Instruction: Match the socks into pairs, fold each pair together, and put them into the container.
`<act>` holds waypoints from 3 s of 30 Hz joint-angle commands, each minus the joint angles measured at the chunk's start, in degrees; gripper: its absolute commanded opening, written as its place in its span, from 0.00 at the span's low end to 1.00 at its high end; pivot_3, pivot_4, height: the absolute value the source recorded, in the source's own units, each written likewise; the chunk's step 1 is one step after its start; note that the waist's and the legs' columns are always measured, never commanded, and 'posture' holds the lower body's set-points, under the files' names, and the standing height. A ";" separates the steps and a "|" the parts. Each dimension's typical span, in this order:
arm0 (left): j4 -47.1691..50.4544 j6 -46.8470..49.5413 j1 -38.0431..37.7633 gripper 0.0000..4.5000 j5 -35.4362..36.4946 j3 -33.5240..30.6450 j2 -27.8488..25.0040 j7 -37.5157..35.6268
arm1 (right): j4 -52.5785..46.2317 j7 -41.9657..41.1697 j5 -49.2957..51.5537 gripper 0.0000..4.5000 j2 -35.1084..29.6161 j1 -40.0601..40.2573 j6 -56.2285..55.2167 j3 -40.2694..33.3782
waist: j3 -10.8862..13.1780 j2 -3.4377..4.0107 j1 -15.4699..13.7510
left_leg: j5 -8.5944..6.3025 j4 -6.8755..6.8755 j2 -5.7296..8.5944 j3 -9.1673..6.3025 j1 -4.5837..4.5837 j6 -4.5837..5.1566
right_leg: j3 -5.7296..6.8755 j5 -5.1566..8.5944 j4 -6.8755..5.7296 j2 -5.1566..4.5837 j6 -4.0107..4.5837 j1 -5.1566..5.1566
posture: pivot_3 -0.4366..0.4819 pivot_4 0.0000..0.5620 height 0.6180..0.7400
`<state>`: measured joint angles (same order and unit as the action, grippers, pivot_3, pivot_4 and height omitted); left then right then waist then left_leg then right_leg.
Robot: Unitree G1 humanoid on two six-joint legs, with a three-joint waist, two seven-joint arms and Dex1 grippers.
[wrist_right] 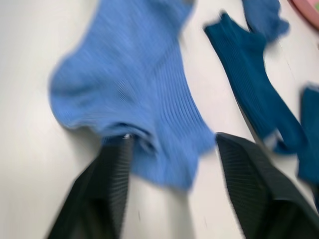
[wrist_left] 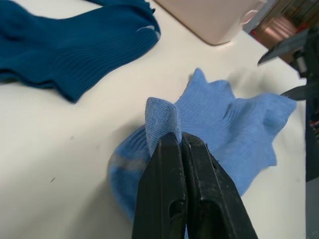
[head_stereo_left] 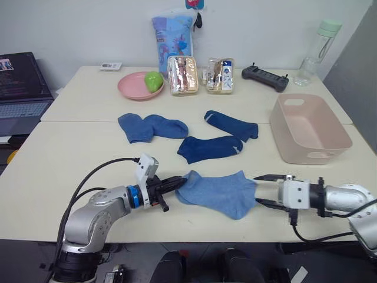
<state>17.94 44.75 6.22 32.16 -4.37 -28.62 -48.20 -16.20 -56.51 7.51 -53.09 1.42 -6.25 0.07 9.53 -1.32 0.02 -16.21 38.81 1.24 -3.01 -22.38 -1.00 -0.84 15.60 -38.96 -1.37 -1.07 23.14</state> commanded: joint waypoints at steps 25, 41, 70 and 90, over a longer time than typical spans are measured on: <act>-19.45 -14.17 15.00 0.56 -9.57 11.17 -9.65 -15.04 | -24.02 34.23 44.24 0.77 17.68 2.32 66.70 -8.01 | -0.04 0.02 0.18 | -0.01 -0.06 0.00 0.01 0.00 0.02 | 0.00 0.01 0.00 0.03 -0.01 0.03 | 0.48 0.27 1.00; -20.48 -17.41 13.27 0.00 -11.18 10.33 -9.76 -16.66 | -21.68 38.56 48.74 0.01 20.56 -0.55 73.14 -9.35 | -0.04 0.02 0.23 | -0.02 -0.06 0.00 0.01 -0.02 0.04 | 0.01 0.01 0.01 0.03 -0.01 0.04 | 0.48 0.27 1.00; -1.27 -4.10 -1.17 0.00 3.35 3.73 -0.25 -0.34 | -6.51 21.52 37.69 0.01 4.07 -15.32 67.80 -2.15 | -0.04 0.03 0.15 | -0.04 -0.04 0.00 0.03 -0.05 0.07 | 0.01 0.01 0.05 0.03 -0.02 0.05 | 0.48 0.27 1.00; -2.56 -4.38 -1.27 0.00 3.18 2.46 -4.20 -2.02 | -7.99 20.66 33.90 0.01 8.65 -15.67 67.64 0.70 | -0.04 0.03 0.13 | -0.04 -0.05 0.00 0.01 -0.07 0.07 | 0.01 0.01 0.06 0.02 -0.01 0.05 | 0.48 0.27 1.00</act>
<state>15.09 41.51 4.84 35.65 -2.43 -32.37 -49.55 -22.09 -35.02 41.27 -43.86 -14.22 61.19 1.36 9.48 -1.29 0.15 -16.25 38.76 1.24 -3.01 -22.45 -0.93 -0.83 15.61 -38.90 -1.35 -1.08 23.19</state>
